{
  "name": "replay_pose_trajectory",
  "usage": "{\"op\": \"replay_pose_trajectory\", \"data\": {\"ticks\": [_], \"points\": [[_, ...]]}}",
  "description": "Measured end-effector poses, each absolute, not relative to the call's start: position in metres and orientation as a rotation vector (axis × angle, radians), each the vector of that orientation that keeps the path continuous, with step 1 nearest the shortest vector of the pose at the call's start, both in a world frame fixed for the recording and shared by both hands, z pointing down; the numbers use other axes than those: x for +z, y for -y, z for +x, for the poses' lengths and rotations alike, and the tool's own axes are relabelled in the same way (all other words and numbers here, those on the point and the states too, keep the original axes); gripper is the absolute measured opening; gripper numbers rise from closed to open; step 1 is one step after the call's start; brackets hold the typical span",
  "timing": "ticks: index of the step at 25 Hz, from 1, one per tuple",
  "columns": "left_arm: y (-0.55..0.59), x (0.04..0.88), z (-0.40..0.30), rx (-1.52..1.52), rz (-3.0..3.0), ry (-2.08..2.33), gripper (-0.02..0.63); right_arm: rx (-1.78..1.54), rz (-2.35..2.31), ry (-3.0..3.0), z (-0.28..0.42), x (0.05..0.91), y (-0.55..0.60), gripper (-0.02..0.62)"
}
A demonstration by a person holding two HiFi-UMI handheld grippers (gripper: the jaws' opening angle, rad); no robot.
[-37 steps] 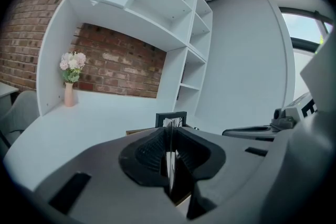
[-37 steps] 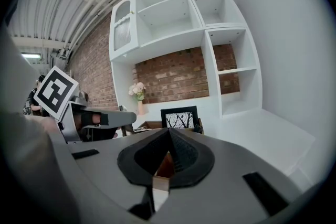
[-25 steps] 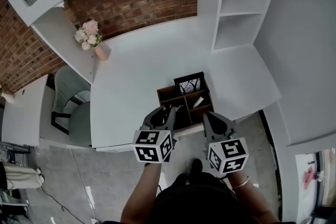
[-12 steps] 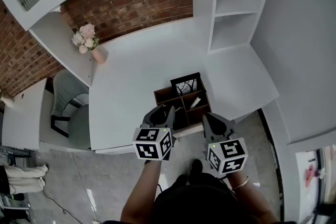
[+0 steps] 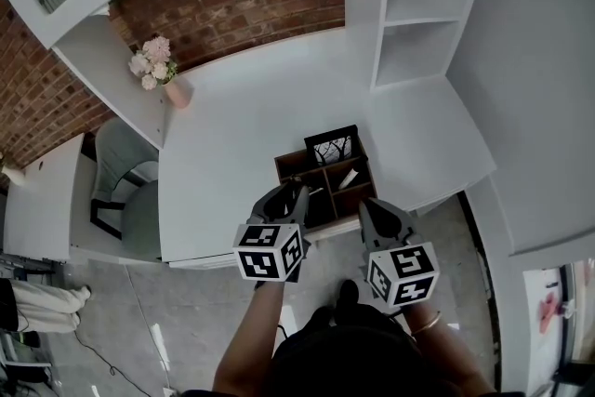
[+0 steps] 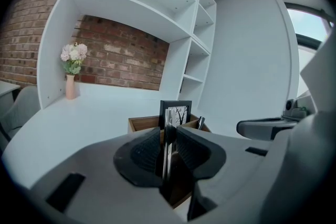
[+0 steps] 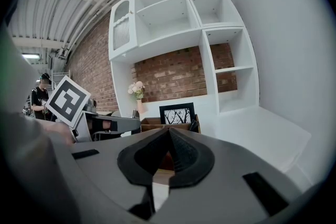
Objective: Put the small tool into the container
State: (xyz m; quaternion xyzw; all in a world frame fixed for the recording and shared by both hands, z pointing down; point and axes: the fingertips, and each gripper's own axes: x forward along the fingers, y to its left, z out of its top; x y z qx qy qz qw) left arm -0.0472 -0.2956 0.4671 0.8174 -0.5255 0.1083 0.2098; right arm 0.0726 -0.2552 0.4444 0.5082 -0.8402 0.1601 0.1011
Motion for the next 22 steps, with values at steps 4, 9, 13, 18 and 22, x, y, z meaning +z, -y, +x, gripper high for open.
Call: {"op": "replay_pose_trajectory", "data": {"ticks": [4, 9, 13, 18, 22], "points": [[0.291, 0.469, -0.055, 0.319, 2.252, 1.49, 0.087, 0.472, 1.49, 2.487, 0.069, 0.445, 0.253, 0.005], [0.283, 0.472, -0.067, 0.315, 2.234, 1.501, 0.087, 0.474, 1.474, 2.489, 0.062, 0.446, 0.25, 0.005], [0.276, 0.474, -0.077, 0.307, 2.218, 1.51, 0.087, 0.47, 1.472, 2.489, 0.057, 0.446, 0.246, 0.005], [0.266, 0.478, -0.084, 0.326, 2.214, 1.508, 0.087, 0.468, 1.476, 2.488, 0.052, 0.446, 0.241, 0.005], [0.257, 0.481, -0.088, 0.341, 2.209, 1.507, 0.086, 0.464, 1.48, 2.483, 0.047, 0.445, 0.235, 0.005]]}}
